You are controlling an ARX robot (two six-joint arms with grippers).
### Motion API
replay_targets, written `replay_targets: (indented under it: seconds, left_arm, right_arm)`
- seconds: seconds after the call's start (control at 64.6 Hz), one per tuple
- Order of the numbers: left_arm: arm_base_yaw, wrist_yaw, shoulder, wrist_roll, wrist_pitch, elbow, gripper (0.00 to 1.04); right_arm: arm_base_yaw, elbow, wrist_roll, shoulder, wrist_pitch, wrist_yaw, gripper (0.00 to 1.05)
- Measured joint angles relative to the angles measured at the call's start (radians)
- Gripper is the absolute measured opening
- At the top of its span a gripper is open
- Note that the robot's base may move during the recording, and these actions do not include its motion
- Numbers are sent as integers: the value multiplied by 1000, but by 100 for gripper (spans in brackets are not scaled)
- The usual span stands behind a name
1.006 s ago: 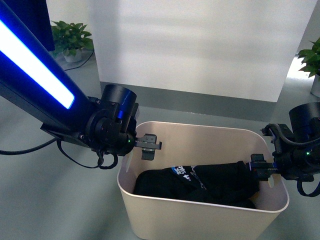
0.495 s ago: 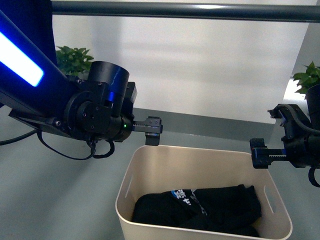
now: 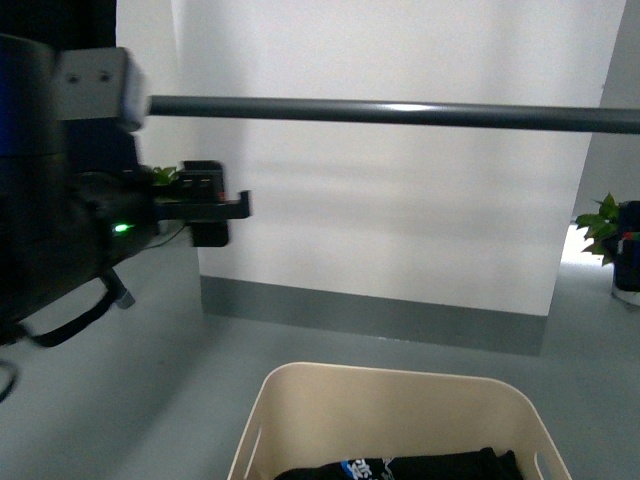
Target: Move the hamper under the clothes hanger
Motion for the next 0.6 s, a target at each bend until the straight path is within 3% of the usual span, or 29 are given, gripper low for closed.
replay_targets:
  seconds: [0.062,0.201,0.433,0.604]
  left_arm:
    - [24,11,-71,3,63,-103,57]
    - [70,43,-161,6,104,-274,35]
    - [113,97,-307,6,129,-459,2]
    - [146,123,-418,8,127,-564,4]
  right_arm:
    - [-7,-60,1,-14,178,-17,88]
    - [16,-216,0,-53,390,4,66]
    - [41,-375,-1,-185,423,10,35]
    - [40,-480,-2,-292,420,13,6]
